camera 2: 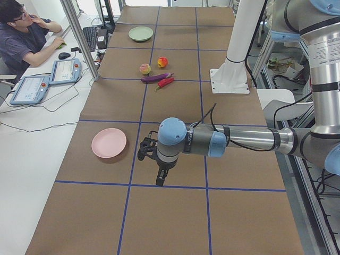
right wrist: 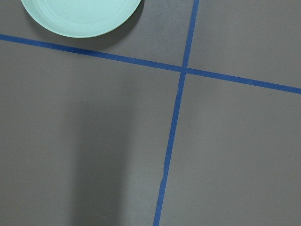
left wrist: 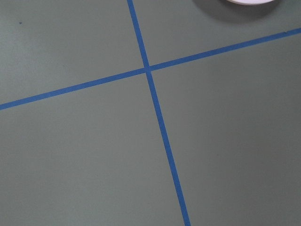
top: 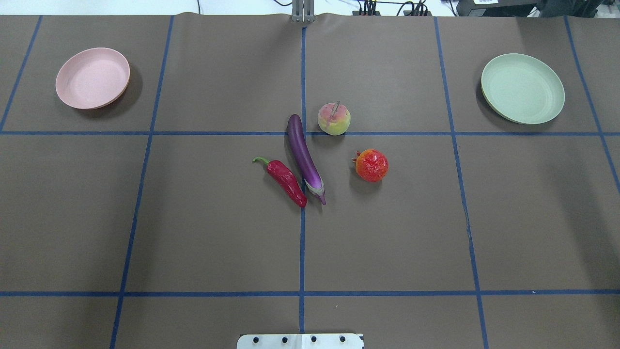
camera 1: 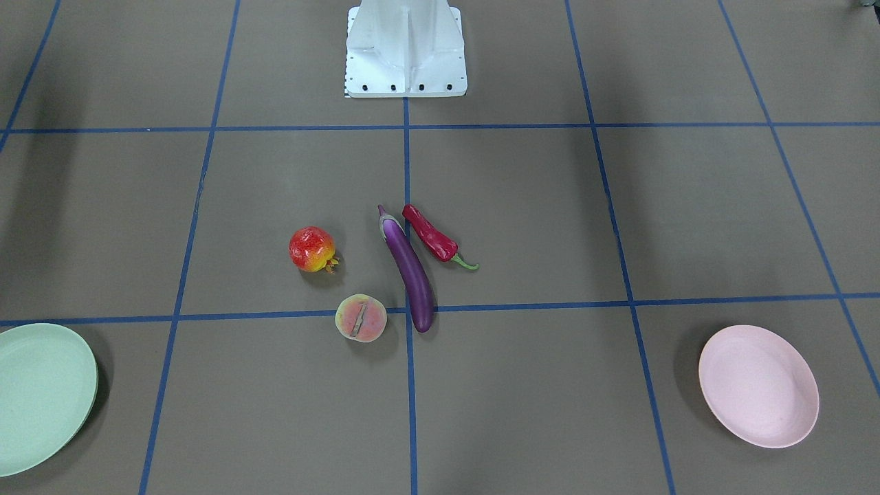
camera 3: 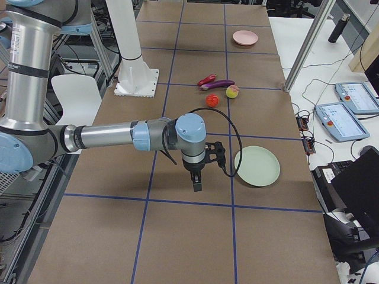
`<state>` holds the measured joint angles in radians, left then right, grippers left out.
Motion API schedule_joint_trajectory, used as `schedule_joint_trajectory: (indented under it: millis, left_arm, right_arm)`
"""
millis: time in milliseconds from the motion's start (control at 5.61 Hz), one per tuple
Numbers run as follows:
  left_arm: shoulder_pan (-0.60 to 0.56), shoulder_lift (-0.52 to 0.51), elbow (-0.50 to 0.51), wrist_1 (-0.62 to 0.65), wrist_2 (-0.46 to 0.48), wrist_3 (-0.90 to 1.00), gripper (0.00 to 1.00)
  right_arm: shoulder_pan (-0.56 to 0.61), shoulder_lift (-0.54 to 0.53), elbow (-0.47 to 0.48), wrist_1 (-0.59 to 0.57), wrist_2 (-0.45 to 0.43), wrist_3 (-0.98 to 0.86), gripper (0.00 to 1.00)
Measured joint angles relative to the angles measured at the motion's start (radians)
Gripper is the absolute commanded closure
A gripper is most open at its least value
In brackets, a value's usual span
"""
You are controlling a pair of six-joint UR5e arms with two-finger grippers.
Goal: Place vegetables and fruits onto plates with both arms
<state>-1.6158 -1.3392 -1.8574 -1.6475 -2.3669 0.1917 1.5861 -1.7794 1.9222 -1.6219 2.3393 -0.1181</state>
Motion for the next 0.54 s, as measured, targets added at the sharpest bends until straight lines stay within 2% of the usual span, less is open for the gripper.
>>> schedule_joint_trajectory:
  millis: [535]
  left_arm:
    - [-0.001,0.005,-0.013,-0.001,-0.004,0.001,0.00]
  right_arm:
    - [-0.007,0.001,0.001,0.000,0.011,0.009,0.00]
